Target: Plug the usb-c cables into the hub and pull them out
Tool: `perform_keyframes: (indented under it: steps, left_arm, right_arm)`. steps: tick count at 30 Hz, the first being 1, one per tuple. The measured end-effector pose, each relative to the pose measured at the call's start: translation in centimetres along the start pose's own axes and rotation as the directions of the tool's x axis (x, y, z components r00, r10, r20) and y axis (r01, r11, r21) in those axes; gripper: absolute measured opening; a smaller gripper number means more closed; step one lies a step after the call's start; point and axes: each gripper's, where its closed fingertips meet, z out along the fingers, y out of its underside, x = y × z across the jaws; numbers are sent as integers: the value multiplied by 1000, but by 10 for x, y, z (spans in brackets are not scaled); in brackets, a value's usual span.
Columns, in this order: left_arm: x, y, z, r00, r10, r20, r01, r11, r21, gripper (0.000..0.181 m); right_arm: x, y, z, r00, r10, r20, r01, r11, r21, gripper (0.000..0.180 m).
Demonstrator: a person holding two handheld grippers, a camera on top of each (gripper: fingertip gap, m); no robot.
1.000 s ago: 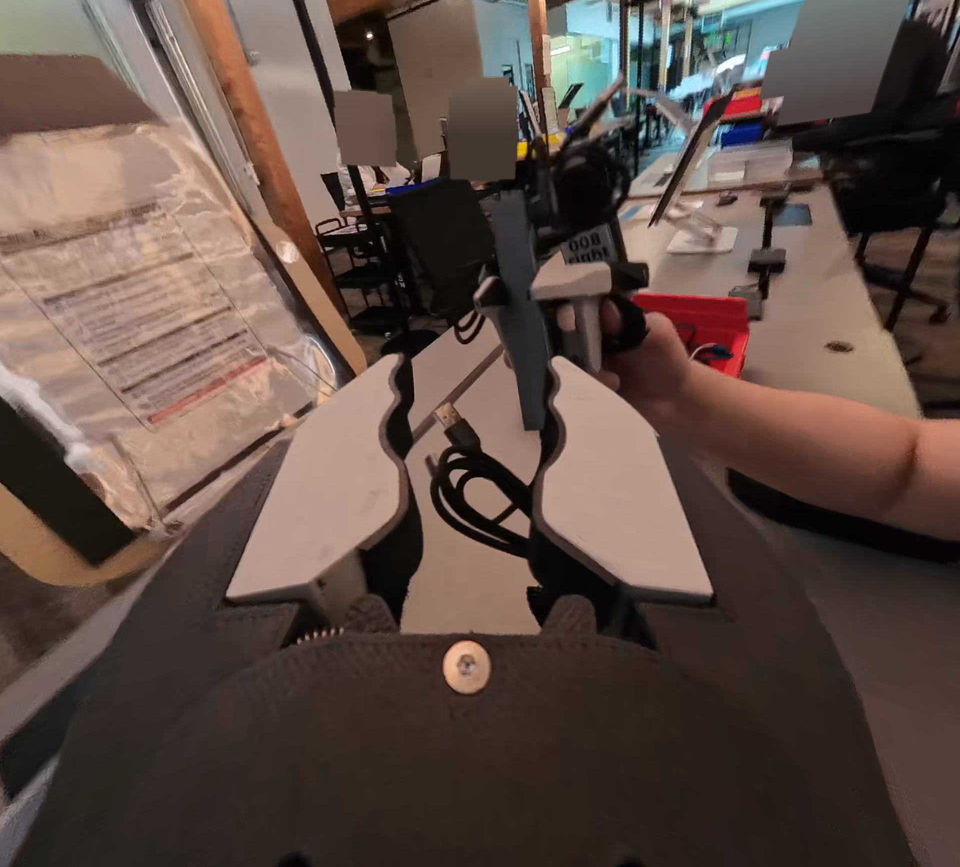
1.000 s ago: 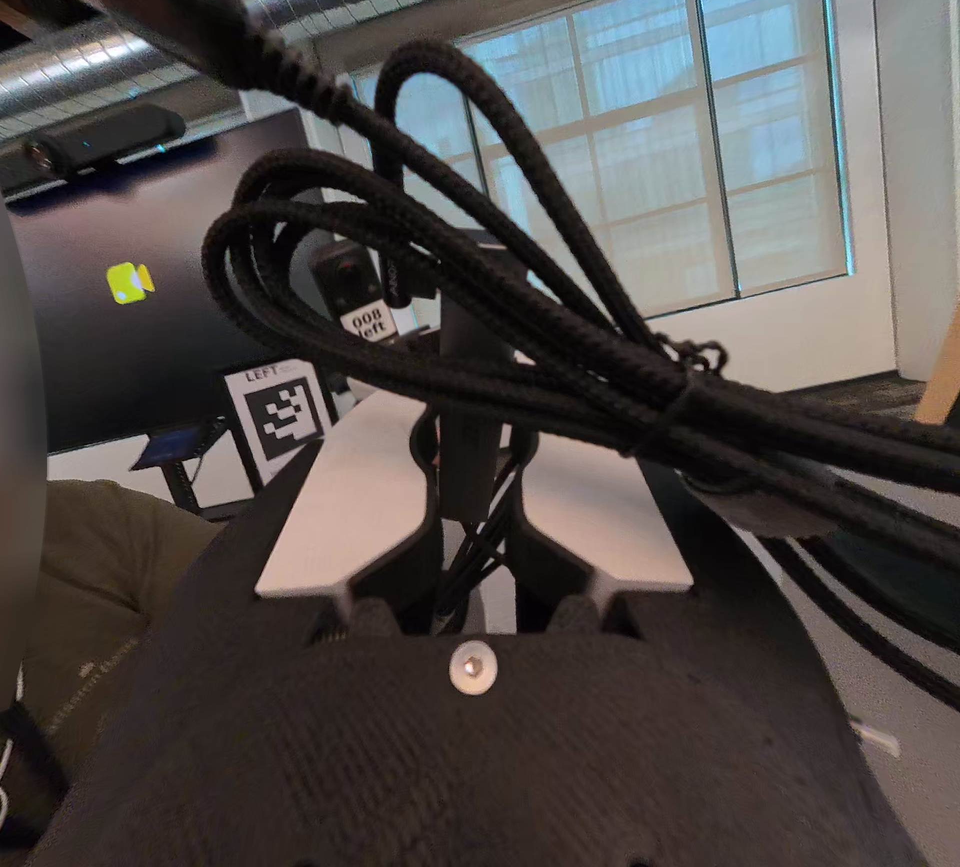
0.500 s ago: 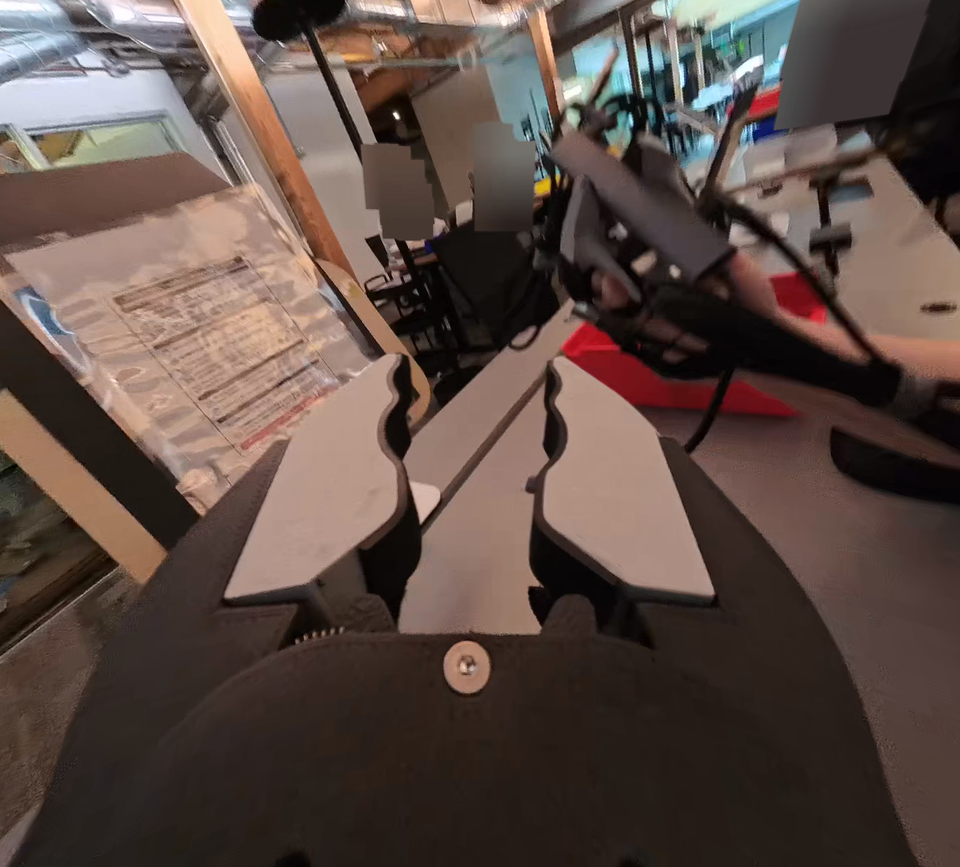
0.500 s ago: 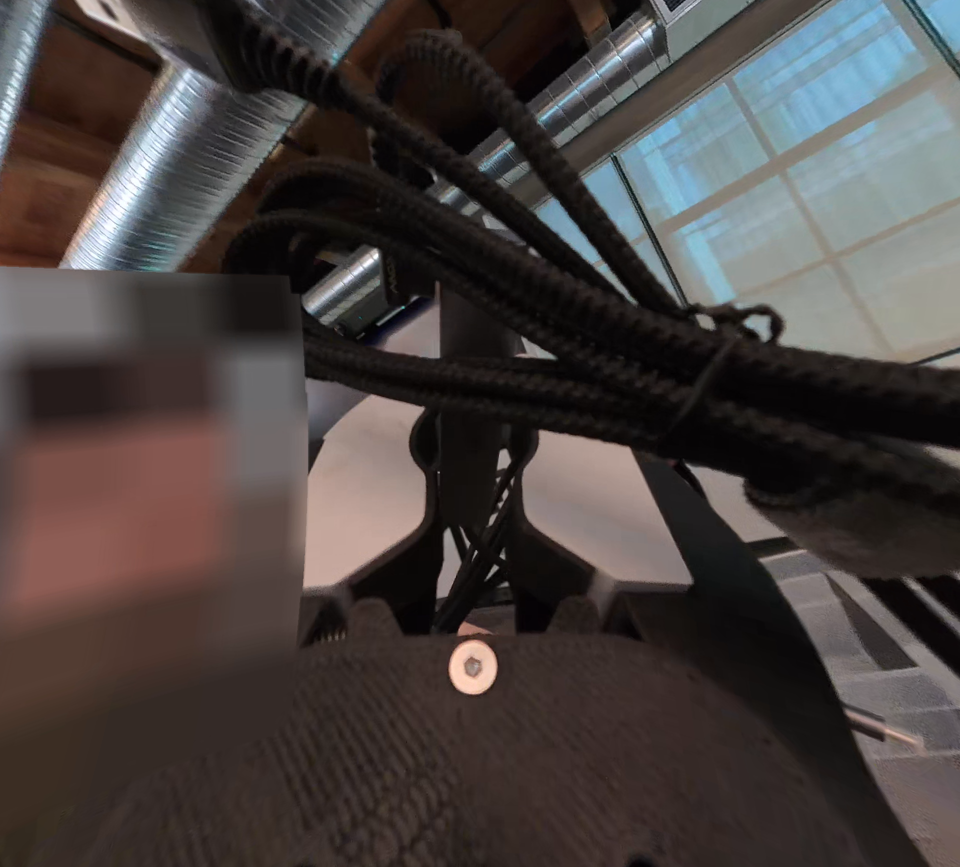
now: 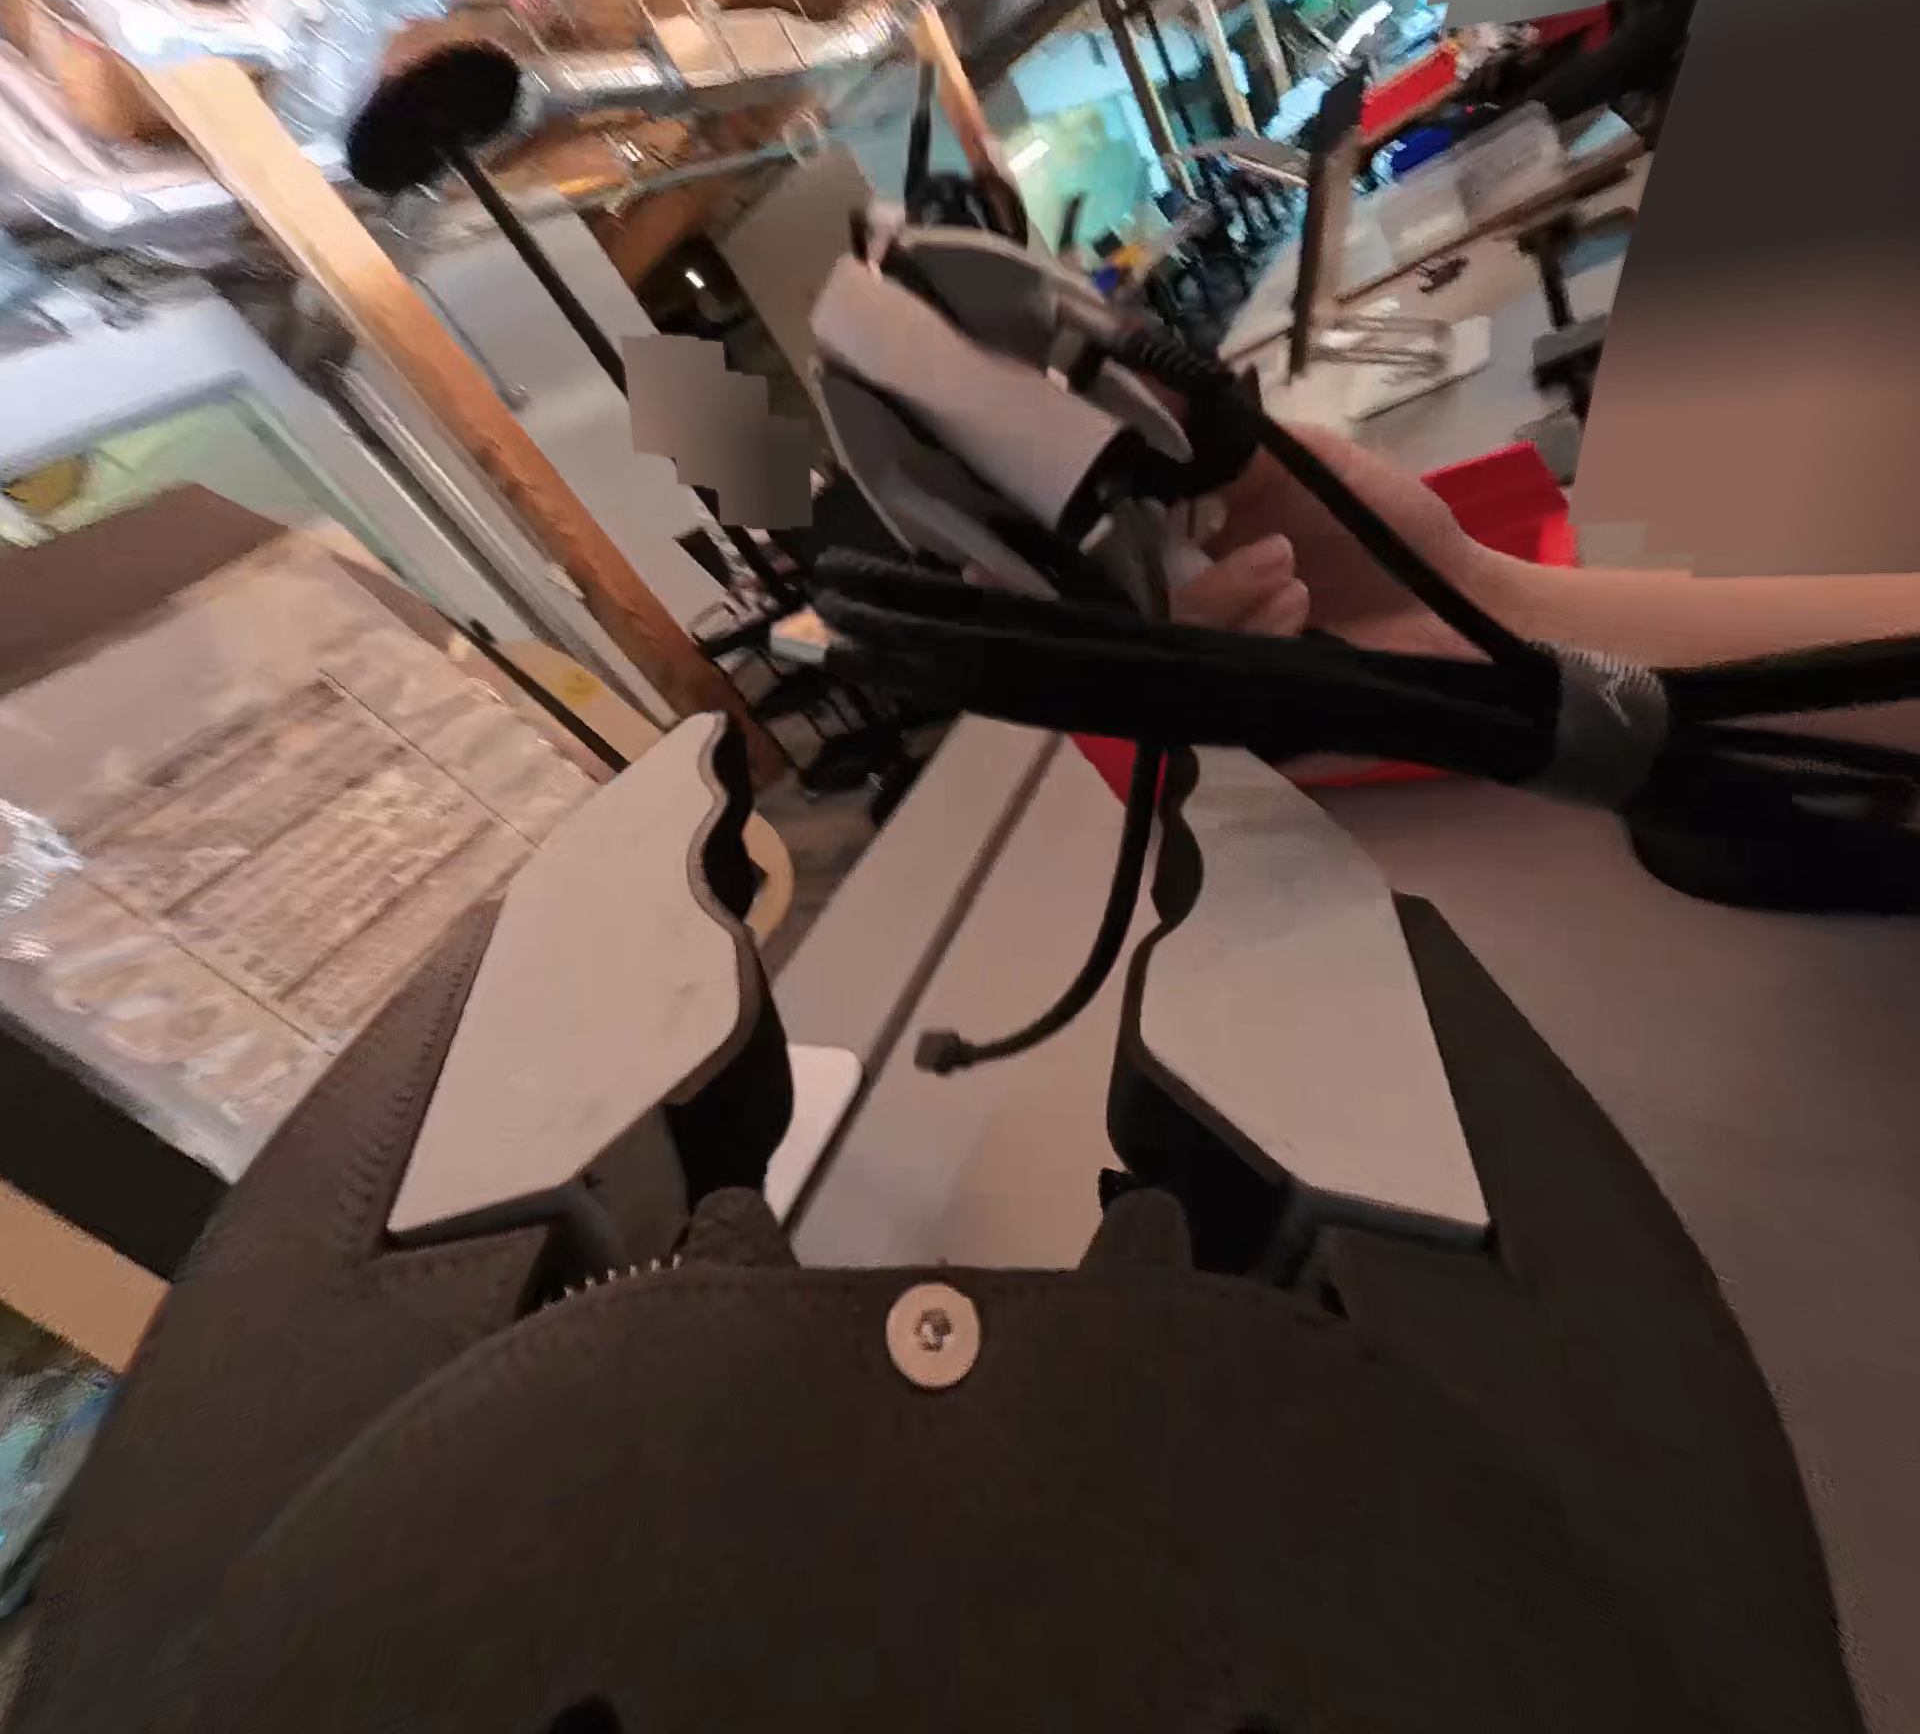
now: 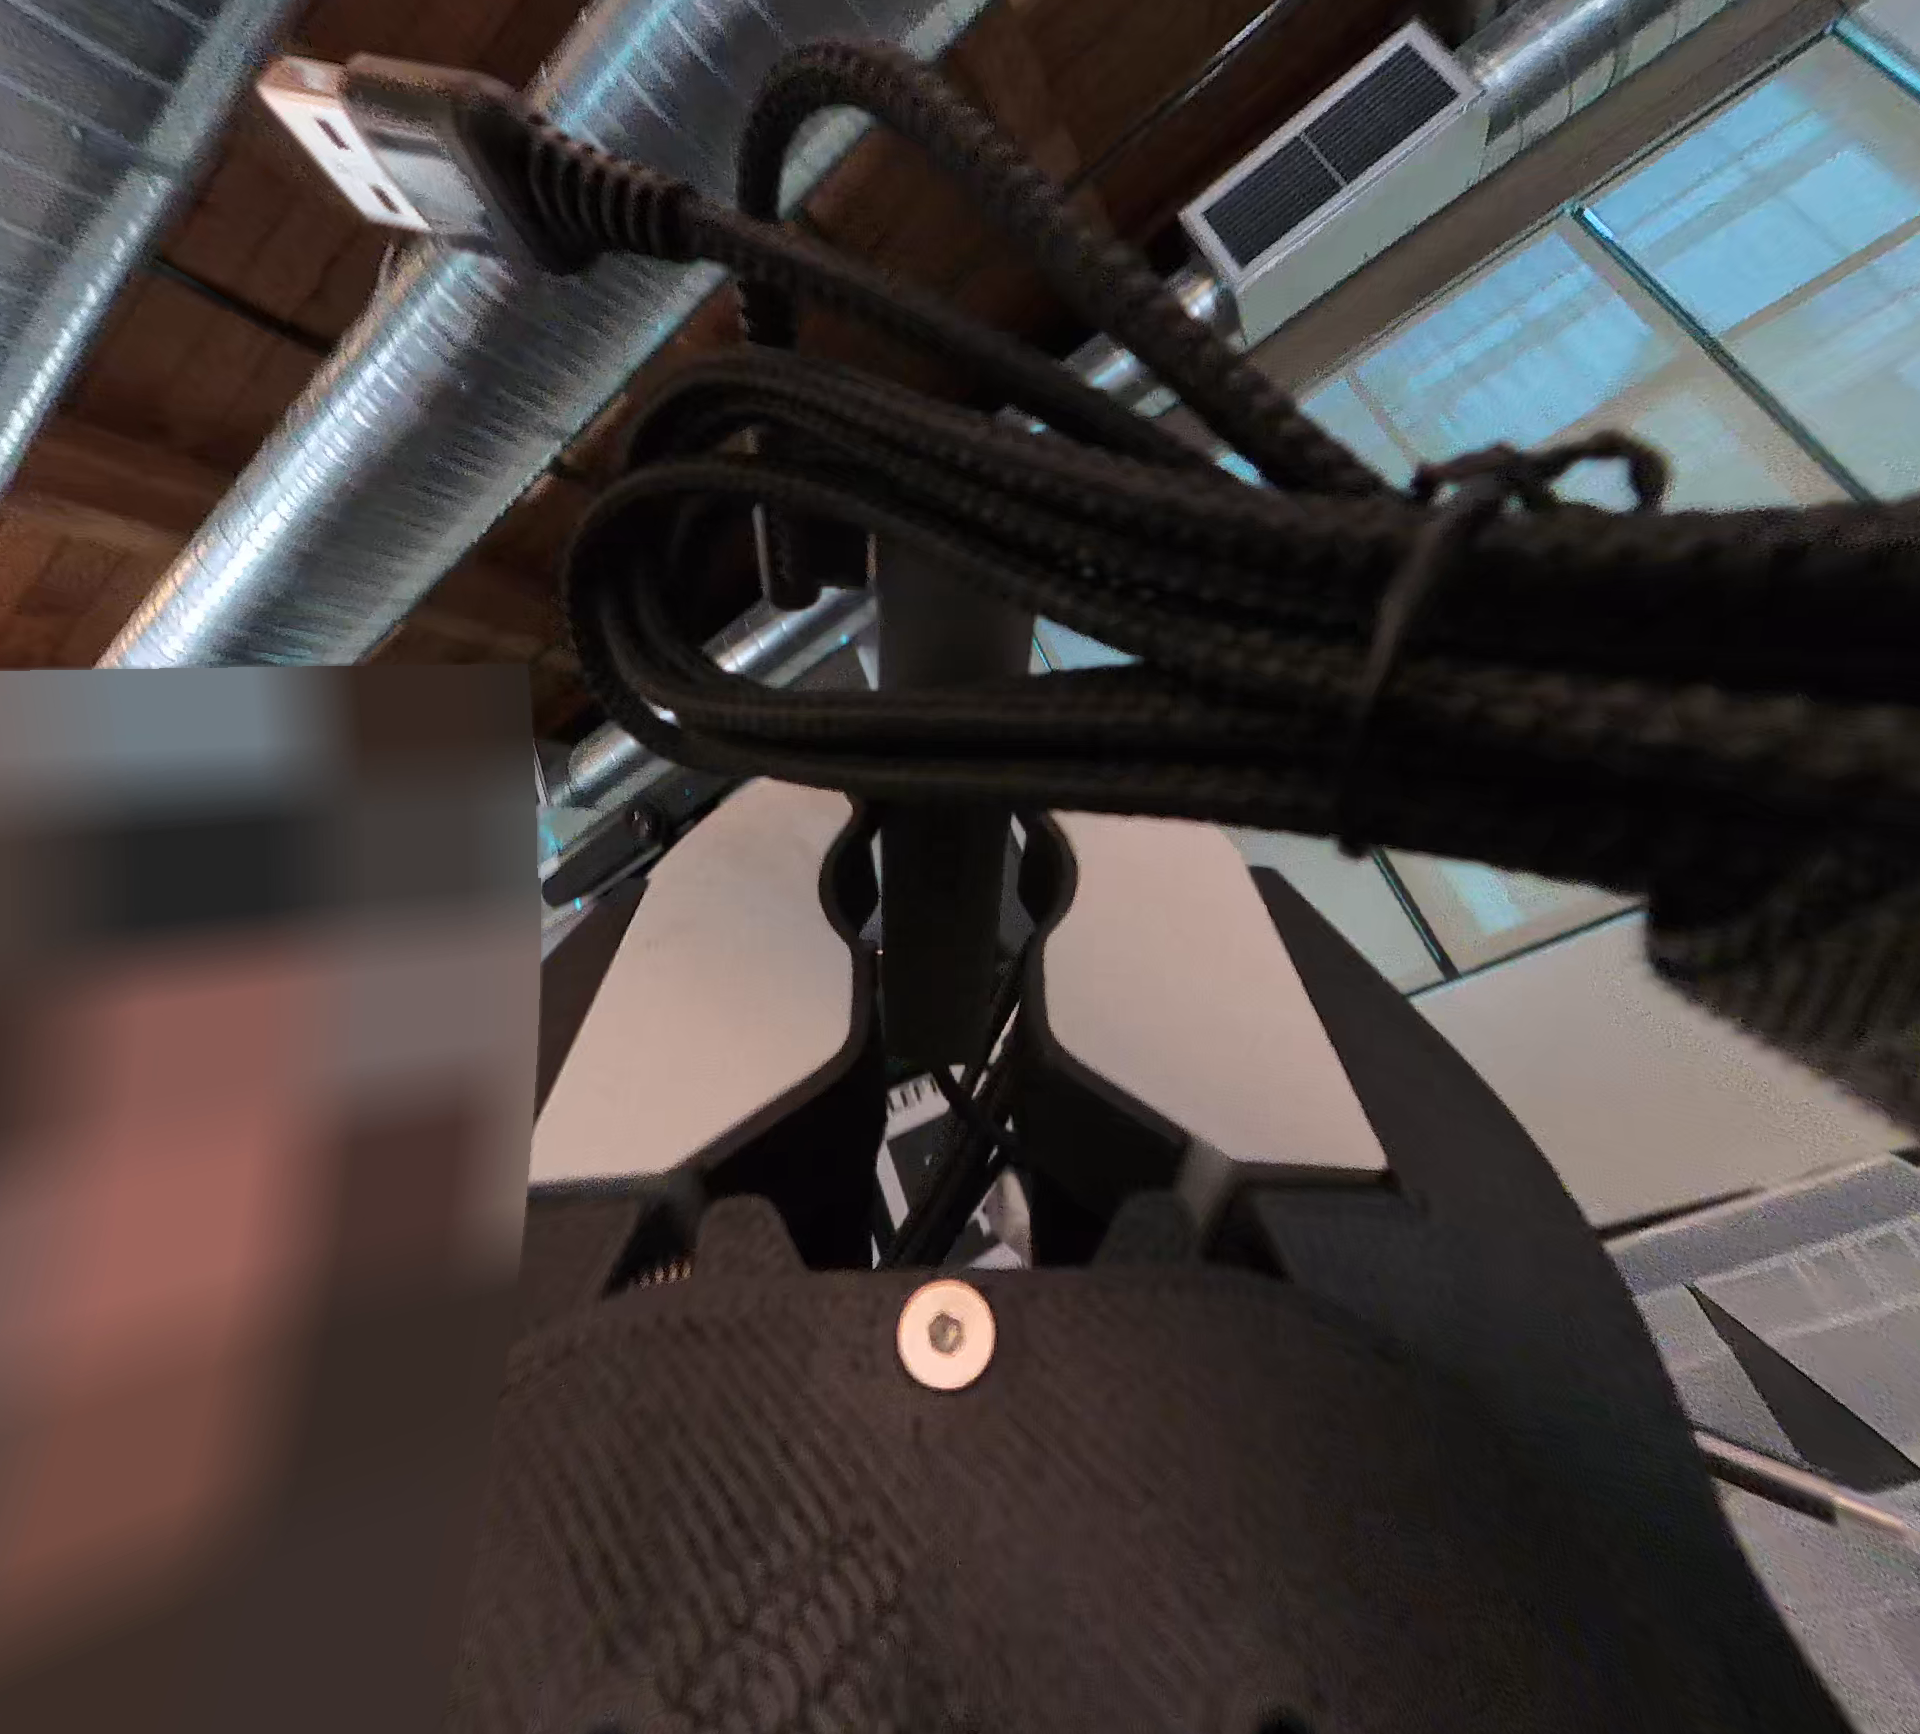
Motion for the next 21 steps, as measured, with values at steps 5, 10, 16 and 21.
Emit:
perform_keyframes:
  steps: [5, 10, 16, 21]
  left_arm:
    - [-1, -16, 5, 972, 160, 173, -168, 985, 34, 73]
    - [0, -20, 8, 932, 252, 260, -267, 964, 21, 60]
    - [2, -8, 11, 918, 301, 259, -304, 952, -30, 20]
    - [0, -5, 9, 894, 359, 269, -354, 933, -68, 63]
  right_arm:
    - [13, -1, -6, 995, 95, -18, -92, 986, 141, 24]
    - [31, 13, -8, 976, 215, -34, -205, 959, 196, 24]
    - [41, 33, -3, 968, 244, -50, -234, 959, 159, 25]
    - [46, 36, -4, 968, 245, -61, -233, 960, 154, 23]
